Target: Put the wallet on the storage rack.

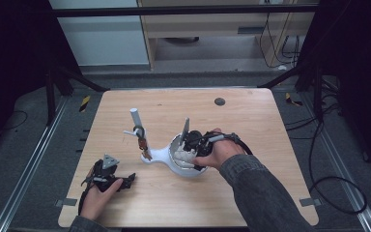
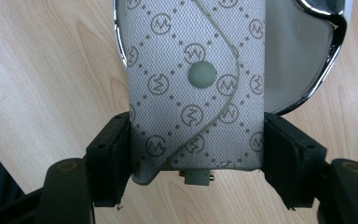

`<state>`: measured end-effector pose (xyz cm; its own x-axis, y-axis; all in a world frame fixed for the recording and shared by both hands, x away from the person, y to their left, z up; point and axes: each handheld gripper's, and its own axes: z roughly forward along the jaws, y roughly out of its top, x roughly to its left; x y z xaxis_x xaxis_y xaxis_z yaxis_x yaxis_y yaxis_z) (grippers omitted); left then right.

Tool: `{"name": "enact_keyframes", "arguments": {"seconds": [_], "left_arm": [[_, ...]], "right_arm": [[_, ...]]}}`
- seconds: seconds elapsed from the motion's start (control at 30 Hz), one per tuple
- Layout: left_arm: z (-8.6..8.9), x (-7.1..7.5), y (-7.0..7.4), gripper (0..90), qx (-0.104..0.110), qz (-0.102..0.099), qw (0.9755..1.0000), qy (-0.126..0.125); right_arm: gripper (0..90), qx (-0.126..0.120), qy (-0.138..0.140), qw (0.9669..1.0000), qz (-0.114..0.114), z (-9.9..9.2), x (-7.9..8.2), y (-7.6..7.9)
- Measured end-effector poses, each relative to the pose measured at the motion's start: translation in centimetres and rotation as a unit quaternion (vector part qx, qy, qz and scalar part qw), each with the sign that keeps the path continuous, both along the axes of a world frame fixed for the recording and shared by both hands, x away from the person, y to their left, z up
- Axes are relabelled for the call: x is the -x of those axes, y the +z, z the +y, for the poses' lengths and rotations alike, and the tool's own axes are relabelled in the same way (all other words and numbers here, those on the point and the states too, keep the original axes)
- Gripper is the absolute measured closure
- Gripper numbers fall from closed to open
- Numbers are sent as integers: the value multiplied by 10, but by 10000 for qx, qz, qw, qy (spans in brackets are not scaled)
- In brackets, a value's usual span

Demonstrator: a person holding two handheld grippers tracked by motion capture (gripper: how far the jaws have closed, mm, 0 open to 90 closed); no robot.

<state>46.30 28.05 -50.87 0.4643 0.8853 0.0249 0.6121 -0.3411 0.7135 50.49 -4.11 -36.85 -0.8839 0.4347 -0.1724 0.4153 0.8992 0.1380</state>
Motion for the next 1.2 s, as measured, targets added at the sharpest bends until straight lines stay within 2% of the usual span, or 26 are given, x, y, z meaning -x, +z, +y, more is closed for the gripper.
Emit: {"name": "enact_keyframes", "arguments": {"seconds": [0.73,1.2], "left_arm": [[0,0,0,1,-2,0,10000,-2],[0,0,0,1,-2,0,10000,-2]], "right_arm": [[311,45,-200,9998,-43,6,-11,-4],[311,83,-177,9998,-18,8,-16,-12]]}}
